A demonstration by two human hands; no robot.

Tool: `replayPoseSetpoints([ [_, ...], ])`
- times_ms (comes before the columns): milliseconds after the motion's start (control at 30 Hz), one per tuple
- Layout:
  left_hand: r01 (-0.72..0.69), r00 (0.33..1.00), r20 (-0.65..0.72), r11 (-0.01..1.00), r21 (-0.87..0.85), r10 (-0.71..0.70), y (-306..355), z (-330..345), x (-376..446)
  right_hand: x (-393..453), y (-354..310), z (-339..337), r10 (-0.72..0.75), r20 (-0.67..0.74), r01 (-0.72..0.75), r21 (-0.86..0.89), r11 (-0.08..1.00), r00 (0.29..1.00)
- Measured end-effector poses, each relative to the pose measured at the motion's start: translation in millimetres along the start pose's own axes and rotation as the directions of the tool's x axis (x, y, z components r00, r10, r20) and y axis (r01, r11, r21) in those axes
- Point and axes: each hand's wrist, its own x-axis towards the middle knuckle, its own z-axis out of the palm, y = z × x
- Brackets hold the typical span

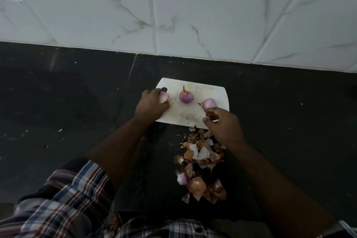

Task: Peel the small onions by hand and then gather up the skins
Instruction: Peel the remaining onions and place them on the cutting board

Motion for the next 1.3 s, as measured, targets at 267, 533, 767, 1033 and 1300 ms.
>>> replayPoseSetpoints([
  [267,-0.223,0.966,-0.003,0.827,-0.516,0.259,-13,0,-94,-41,-43,6,0.105,0.158,-0.173,0.516,0.839,0.982],
  [533,-0.303,0.927,0.013,0.767,-0.566,0.375,-17,-8,-131,-75,-68,19,-0.074,0.032,0.055,0.396,0.916,0.997],
  [767,-0.229,0.972,-0.08,0.807,-0.545,0.222,-8,-4,-160,-107,-64,9,-0.076,0.027,0.053,0.498,0.866,0.997],
  [1033,-0.143,0.989,-0.108,0.88,-0.452,0.105,16,19,-186,-125,-35,-29,-0.089,0.133,-0.003,0.569,0.822,0.987],
  [1300,0.247,0.961,0.273,0.344,-0.906,0.031,32,25,-211,-124,19,-29,-0.128,0.184,0.063,0.321,0.945,0.975],
])
